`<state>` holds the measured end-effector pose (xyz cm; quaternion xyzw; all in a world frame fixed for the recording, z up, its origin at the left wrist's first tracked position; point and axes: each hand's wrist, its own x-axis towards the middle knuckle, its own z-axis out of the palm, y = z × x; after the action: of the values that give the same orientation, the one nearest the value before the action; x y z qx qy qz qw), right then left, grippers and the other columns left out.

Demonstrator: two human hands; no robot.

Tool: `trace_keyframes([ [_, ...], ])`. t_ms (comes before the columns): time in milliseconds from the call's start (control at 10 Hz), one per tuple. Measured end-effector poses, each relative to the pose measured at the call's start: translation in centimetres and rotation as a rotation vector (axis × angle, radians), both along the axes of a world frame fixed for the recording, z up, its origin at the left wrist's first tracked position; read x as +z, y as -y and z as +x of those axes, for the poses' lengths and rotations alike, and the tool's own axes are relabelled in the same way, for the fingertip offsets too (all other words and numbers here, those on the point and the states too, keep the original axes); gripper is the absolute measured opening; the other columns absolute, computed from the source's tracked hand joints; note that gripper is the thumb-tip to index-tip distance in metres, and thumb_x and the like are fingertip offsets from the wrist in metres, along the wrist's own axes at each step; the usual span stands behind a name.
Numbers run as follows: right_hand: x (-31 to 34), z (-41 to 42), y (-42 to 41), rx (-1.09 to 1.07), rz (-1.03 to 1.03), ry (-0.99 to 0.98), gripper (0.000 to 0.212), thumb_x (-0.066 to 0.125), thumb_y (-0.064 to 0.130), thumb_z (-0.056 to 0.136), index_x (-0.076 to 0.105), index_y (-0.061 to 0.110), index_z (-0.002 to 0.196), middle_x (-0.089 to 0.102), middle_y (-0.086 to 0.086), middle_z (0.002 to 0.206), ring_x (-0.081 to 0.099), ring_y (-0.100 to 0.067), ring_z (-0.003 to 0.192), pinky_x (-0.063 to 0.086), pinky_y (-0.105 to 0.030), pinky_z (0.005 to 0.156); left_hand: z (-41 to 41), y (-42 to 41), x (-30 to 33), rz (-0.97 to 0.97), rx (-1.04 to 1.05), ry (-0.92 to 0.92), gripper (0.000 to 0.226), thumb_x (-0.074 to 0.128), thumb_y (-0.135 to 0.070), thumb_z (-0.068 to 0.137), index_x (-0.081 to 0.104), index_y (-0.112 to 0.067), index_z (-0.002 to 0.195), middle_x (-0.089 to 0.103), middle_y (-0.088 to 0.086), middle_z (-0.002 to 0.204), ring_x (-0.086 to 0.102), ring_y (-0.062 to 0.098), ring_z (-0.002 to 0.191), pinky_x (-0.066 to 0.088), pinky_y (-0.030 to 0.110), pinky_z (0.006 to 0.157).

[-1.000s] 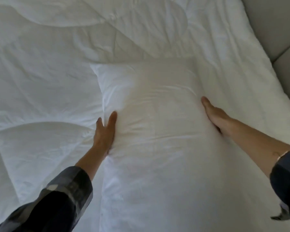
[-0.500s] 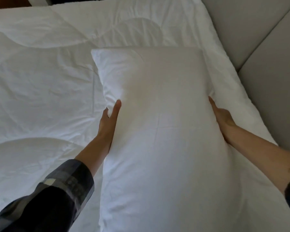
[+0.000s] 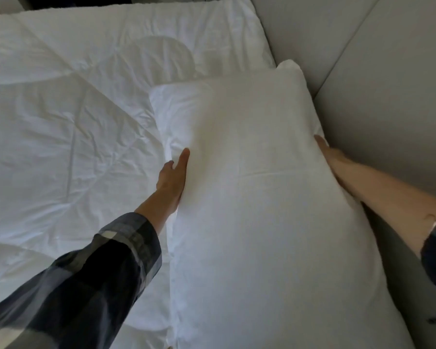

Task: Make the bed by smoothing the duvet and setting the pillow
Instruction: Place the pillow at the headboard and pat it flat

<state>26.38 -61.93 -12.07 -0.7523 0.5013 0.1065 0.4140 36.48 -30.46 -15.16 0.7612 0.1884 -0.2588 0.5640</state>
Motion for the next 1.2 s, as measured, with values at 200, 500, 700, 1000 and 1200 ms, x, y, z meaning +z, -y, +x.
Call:
trace_keyframes([
  [200,-3.2,-1.6,-0.6,-0.038,-0.061,-0.053,0.069,0.026,0.051,0.102,0.032,0.003,0.150,0.036,-0.021,0.154,0.038,-0.036,0.139,0.028,-0.038,0.113,1.9,0.6,-2.0,0.252,-0.043,0.037,0.073,0.046,-0.068,0.094,0.058,-0.005,0.129,0.064,0.014,0.119,0.061,0.027,0.089,0.050,0.034,0.071],
  [500,-5.1,-4.9,-5.2,0.078,-0.263,-0.043,0.083,0.015,0.072,0.092,0.011,0.019,0.156,0.026,-0.021,0.158,0.030,-0.040,0.142,0.022,-0.050,0.116,-2.5,4.6,-2.1,0.558,-0.531,0.457,0.076,0.016,-0.074,0.095,-0.003,-0.039,0.159,-0.003,0.004,0.170,0.000,0.032,0.155,0.002,0.059,0.122],
  [700,-3.2,-5.8,-6.4,0.240,-0.559,0.118,0.076,0.024,0.060,0.099,0.005,0.016,0.157,0.013,-0.015,0.163,0.015,-0.034,0.149,0.009,-0.048,0.119,-4.1,4.3,-1.5,0.557,-0.622,0.651,0.072,0.011,-0.067,0.100,-0.005,-0.033,0.161,-0.011,0.002,0.169,-0.012,0.025,0.155,-0.008,0.053,0.123],
  [1000,-3.2,-6.9,-10.3,0.389,-0.648,0.063,0.079,0.020,0.064,0.096,0.000,0.019,0.158,-0.003,-0.013,0.165,0.000,-0.032,0.151,-0.001,-0.051,0.121,-10.0,-0.2,-1.7,0.560,-0.751,0.661,0.070,0.015,-0.067,0.100,0.000,-0.036,0.161,-0.007,0.006,0.170,-0.008,0.028,0.156,0.002,0.057,0.124],
  [1200,-3.3,-10.0,-11.7,0.461,-0.598,-0.060,0.080,0.013,0.068,0.094,-0.005,0.023,0.157,-0.008,-0.010,0.165,-0.005,-0.031,0.152,-0.003,-0.053,0.121,-20.2,-4.1,-1.7,0.465,-1.282,1.179,0.105,0.054,-0.080,0.080,0.020,-0.022,0.161,0.003,0.017,0.168,0.000,0.035,0.156,0.011,0.065,0.119],
])
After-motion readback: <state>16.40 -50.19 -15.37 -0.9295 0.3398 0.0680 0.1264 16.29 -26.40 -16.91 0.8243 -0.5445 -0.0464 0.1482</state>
